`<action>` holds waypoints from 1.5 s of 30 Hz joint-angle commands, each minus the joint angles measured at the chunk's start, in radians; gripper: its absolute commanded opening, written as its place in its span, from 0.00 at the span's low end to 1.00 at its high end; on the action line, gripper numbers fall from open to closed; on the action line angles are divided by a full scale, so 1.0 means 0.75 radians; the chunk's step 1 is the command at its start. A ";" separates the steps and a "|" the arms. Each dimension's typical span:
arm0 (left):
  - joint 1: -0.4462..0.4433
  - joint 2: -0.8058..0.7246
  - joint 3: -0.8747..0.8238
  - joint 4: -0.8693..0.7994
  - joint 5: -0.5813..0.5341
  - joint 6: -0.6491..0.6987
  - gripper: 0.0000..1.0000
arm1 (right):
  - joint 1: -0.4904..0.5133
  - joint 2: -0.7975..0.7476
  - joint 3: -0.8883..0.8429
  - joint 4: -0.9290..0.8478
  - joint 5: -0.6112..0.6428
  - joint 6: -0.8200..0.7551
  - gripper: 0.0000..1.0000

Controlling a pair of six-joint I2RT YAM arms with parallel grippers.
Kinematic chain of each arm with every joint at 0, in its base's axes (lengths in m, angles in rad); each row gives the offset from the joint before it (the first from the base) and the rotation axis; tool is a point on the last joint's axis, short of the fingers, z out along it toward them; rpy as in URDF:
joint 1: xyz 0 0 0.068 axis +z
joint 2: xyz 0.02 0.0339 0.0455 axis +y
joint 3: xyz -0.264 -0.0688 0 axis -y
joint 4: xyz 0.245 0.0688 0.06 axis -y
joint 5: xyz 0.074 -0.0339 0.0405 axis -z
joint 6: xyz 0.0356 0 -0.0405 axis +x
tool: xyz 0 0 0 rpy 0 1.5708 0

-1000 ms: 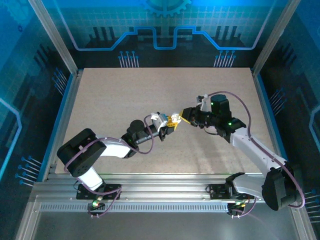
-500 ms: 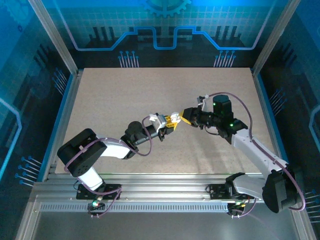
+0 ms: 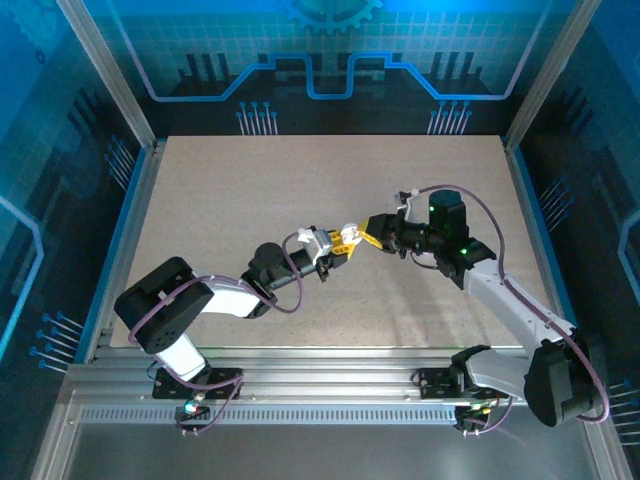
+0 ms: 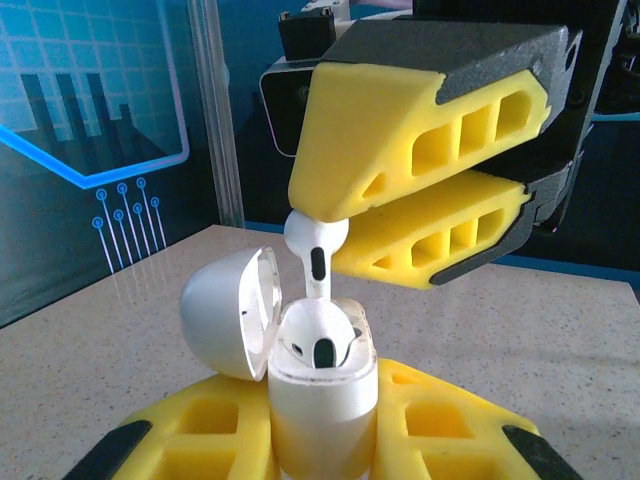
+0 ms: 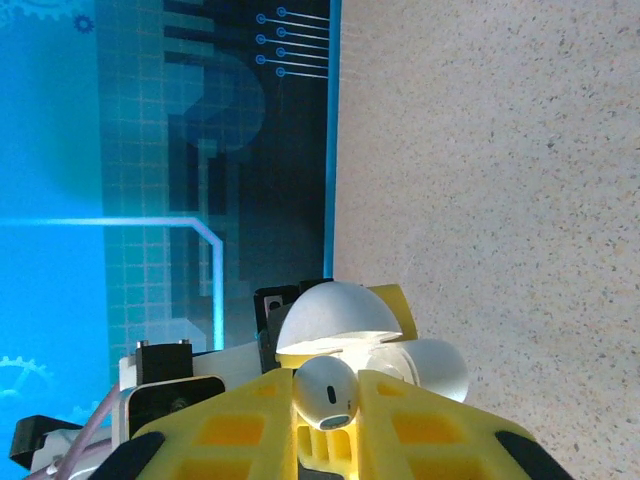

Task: Insert the wireless bluetooth earbuds into the charging case

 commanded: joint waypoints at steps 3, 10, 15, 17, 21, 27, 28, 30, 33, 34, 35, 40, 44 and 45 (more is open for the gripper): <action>-0.009 -0.007 0.005 0.114 0.029 0.056 0.10 | -0.021 -0.013 -0.019 -0.001 -0.091 0.030 0.19; -0.009 -0.009 0.008 0.115 0.032 0.064 0.10 | -0.023 -0.004 -0.007 -0.020 -0.128 0.027 0.19; -0.010 -0.009 0.010 0.113 0.027 0.065 0.10 | -0.022 -0.004 -0.001 -0.041 -0.148 0.024 0.19; -0.011 -0.010 0.010 0.113 0.024 0.067 0.10 | -0.023 -0.008 0.004 -0.053 -0.153 0.019 0.19; -0.010 -0.007 0.015 0.114 0.024 0.065 0.10 | -0.025 -0.014 0.010 -0.074 -0.160 0.011 0.19; -0.015 -0.001 0.020 0.113 0.030 0.059 0.10 | -0.060 -0.013 0.029 -0.089 -0.138 -0.006 0.19; -0.018 -0.001 0.020 0.113 0.027 0.059 0.10 | -0.063 -0.012 0.034 -0.089 -0.134 -0.008 0.19; -0.019 0.001 0.022 0.110 0.024 0.058 0.10 | -0.069 -0.005 0.043 -0.087 -0.134 -0.011 0.18; -0.021 0.006 0.024 0.102 0.018 0.059 0.10 | -0.072 0.010 0.052 -0.081 -0.138 -0.013 0.18; -0.020 0.009 0.027 0.096 0.011 0.059 0.10 | -0.071 0.013 0.053 -0.077 -0.139 -0.015 0.18; -0.020 0.009 0.029 0.088 0.005 0.058 0.10 | -0.071 0.015 0.054 -0.072 -0.140 -0.015 0.18; -0.020 0.017 0.034 0.071 0.000 0.069 0.10 | -0.070 0.022 0.042 -0.026 -0.150 0.012 0.18; -0.021 0.024 0.038 0.076 0.003 0.071 0.10 | -0.070 0.011 0.033 -0.025 -0.162 0.019 0.18; -0.022 0.024 0.040 0.077 0.003 0.071 0.10 | -0.070 0.010 0.033 -0.024 -0.165 0.018 0.18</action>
